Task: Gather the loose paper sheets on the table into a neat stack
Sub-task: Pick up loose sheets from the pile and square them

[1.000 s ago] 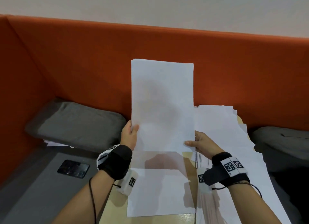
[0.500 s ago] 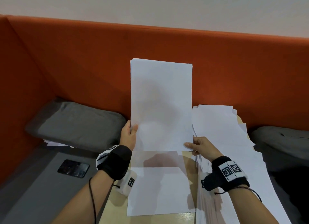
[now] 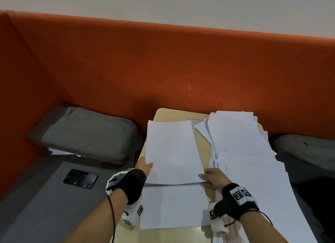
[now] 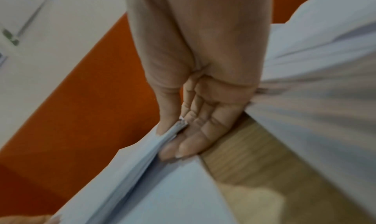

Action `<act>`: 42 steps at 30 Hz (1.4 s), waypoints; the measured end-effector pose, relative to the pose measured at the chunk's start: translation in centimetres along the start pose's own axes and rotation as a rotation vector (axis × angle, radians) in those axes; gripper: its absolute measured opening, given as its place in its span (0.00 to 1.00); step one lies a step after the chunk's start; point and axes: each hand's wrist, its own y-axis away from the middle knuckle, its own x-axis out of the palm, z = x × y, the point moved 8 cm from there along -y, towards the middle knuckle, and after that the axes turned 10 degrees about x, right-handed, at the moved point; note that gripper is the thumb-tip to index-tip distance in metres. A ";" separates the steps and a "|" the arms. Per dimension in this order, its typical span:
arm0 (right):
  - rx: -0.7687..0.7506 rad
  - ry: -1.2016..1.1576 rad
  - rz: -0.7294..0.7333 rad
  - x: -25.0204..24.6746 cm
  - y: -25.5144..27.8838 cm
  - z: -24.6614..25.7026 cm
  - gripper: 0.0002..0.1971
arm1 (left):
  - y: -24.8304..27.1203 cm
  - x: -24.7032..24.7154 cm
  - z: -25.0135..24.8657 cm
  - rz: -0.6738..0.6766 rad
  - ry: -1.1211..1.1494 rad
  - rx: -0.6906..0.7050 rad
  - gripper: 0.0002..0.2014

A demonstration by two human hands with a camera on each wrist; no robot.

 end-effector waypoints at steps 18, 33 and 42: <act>-0.116 -0.155 0.037 0.4 2.8 3.6 0.25 | 3.8 3.2 -7.0 0.125 -0.642 0.524 0.46; -0.473 0.474 -0.095 3.1 3.2 8.3 0.20 | 3.7 3.8 -4.9 0.354 0.121 0.331 0.13; -0.333 0.432 -0.062 5.1 0.6 7.1 0.19 | 4.8 5.0 -3.6 0.486 0.331 0.149 0.15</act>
